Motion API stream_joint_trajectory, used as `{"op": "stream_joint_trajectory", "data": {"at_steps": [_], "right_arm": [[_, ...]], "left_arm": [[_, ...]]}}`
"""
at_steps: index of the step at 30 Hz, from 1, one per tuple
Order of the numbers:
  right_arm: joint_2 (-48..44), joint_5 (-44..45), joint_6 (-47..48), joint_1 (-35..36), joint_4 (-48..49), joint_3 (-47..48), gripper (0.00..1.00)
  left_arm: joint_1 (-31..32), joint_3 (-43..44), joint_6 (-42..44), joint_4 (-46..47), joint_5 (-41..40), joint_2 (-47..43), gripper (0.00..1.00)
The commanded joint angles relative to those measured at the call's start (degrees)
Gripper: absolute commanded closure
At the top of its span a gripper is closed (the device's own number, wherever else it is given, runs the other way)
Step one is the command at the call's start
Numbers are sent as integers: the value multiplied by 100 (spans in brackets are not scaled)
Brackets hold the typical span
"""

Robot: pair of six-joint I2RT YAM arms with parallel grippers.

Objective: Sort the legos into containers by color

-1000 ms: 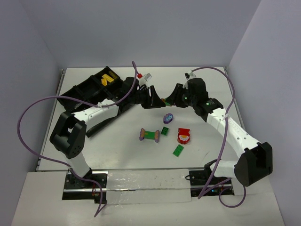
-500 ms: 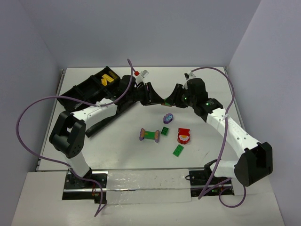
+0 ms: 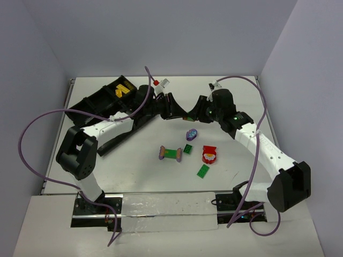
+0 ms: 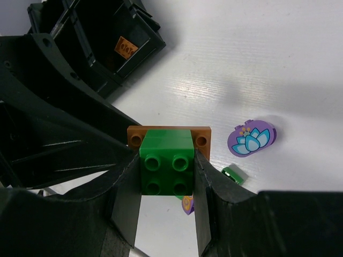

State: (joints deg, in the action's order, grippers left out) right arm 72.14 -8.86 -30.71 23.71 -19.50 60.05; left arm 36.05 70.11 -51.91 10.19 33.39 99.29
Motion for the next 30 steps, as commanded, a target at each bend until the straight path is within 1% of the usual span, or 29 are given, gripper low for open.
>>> {"op": "stream_joint_trajectory", "data": {"at_steps": [1,4,5,6,7,9,10,12,17,20,22,24,25,27,30], "right_arm": [[-34,37,47,72,63,333,100],[-59,43,38,80,60,341,100],[-60,50,38,73,60,349,100],[-75,51,23,73,60,350,100],[-77,51,21,73,67,350,100],[-103,33,21,73,78,341,100],[-126,28,12,73,80,335,100],[-186,8,-5,73,90,319,100],[-385,36,4,2,85,280,100],[-484,383,41,0,-108,372,100],[-593,798,53,-7,-201,385,100],[-744,1215,70,-21,-322,392,100],[-800,1289,85,-24,-361,393,100],[-859,1497,117,-33,-431,376,100],[-817,1501,117,-37,-437,334,100]], "left_arm": [[-2,70,18,264,157,1,64],[-2,48,6,273,159,2,68],[-2,47,-3,281,159,3,73],[-2,47,4,266,144,-13,76],[-2,47,5,250,135,-7,84],[-11,65,14,203,124,-6,94],[-22,67,11,175,119,-6,97],[-54,65,5,111,107,-10,100],[-276,-217,-29,148,44,-191,100],[-544,-261,108,-153,-110,-281,100],[-661,-225,339,-445,-389,-360,100],[-780,-35,673,-1126,-744,-477,100],[-819,61,810,-1423,-958,-521,100],[-863,367,1039,-2245,-1934,-645,100],[-863,771,1388,-3087,-3238,-670,100]]}}
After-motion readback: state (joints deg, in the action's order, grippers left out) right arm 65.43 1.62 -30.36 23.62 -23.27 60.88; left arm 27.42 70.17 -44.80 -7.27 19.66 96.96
